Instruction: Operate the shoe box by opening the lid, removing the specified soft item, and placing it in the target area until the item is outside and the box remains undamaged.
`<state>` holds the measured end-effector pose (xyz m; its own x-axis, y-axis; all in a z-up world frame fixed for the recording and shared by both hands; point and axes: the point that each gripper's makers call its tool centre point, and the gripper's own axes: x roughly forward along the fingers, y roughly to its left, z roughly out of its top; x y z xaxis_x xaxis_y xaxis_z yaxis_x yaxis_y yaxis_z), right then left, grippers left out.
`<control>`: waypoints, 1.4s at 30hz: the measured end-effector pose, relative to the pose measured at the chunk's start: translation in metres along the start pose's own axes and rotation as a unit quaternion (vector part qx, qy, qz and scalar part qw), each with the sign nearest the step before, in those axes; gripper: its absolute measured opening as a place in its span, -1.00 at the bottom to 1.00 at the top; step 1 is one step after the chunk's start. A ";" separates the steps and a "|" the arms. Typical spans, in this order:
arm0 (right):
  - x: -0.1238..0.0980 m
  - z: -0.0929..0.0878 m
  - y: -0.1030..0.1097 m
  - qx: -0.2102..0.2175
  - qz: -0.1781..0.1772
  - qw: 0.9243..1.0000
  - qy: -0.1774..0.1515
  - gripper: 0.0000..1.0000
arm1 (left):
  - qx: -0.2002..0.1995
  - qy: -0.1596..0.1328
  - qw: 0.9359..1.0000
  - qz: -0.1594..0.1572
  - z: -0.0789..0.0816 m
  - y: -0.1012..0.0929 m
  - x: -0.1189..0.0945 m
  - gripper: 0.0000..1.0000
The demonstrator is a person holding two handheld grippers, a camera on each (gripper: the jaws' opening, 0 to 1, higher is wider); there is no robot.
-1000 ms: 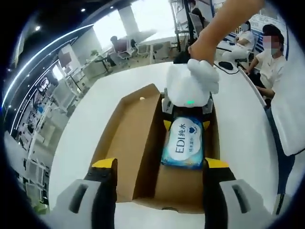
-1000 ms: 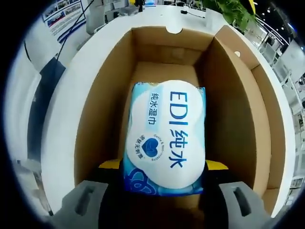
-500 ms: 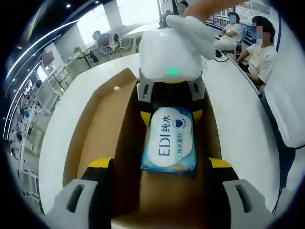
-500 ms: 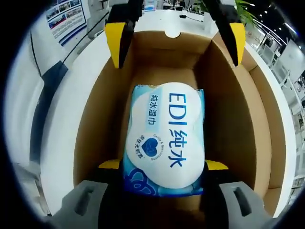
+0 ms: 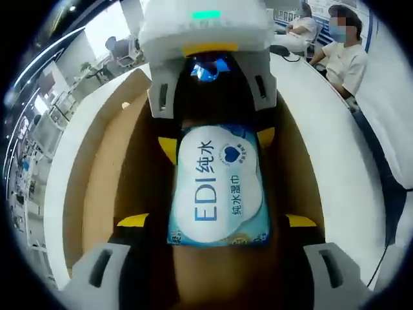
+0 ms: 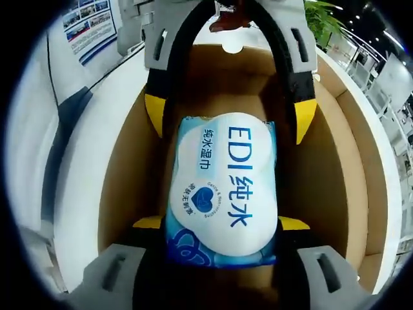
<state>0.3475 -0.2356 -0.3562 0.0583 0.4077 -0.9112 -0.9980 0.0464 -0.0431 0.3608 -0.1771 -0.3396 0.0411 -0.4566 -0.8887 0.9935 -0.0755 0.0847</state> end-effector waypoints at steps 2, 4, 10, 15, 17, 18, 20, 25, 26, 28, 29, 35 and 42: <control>0.000 0.001 0.000 0.000 -0.001 1.000 0.000 0.35 | -0.002 -0.004 1.000 -0.002 0.001 -0.002 0.002 0.60; 0.001 0.001 0.000 0.000 -0.002 1.000 -0.001 0.36 | 0.010 -0.004 1.000 0.000 0.001 -0.003 0.005 0.53; 0.005 0.002 0.000 0.000 0.000 1.000 0.001 0.39 | 0.001 0.003 1.000 -0.004 -0.003 -0.002 0.011 0.50; 0.009 0.002 -0.001 0.004 0.000 1.000 -0.008 0.43 | 0.013 0.005 1.000 -0.010 -0.005 -0.003 0.014 0.51; 0.010 0.002 -0.001 0.005 0.000 1.000 -0.010 0.45 | 0.020 0.007 1.000 -0.013 -0.006 -0.004 0.018 0.54; 0.012 0.002 -0.001 0.006 0.000 1.000 -0.014 0.46 | 0.022 0.007 1.000 -0.015 -0.007 -0.004 0.019 0.56; 0.012 0.003 -0.001 0.008 0.002 1.000 -0.019 0.46 | 0.027 0.008 1.000 -0.015 -0.008 -0.004 0.023 0.60; 0.012 0.003 0.000 0.008 0.006 1.000 -0.023 0.48 | 0.031 0.010 0.999 -0.023 -0.009 -0.003 0.026 0.63; 0.013 0.003 0.000 0.010 0.010 1.000 -0.022 0.48 | 0.029 0.010 0.999 -0.028 -0.008 -0.002 0.027 0.64; 0.014 0.003 0.000 0.011 0.013 1.000 -0.015 0.49 | 0.028 0.011 0.999 -0.034 -0.008 -0.002 0.028 0.65; 0.015 0.002 0.000 0.012 0.011 1.000 -0.007 0.50 | 0.027 0.011 0.999 -0.037 -0.008 -0.002 0.029 0.67; 0.018 0.000 0.001 0.036 0.020 0.999 -0.005 0.64 | 0.003 0.007 0.999 -0.050 -0.011 -0.002 0.030 0.74; 0.018 0.000 0.000 0.038 0.019 0.999 -0.010 0.63 | 0.019 -0.025 0.998 -0.052 -0.009 -0.001 0.030 0.73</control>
<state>0.3485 -0.2277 -0.3727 0.0215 0.4293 -0.9029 -0.9947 0.1001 0.0239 0.3622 -0.1829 -0.3708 -0.0687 -0.4884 -0.8699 0.9874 -0.1579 0.0106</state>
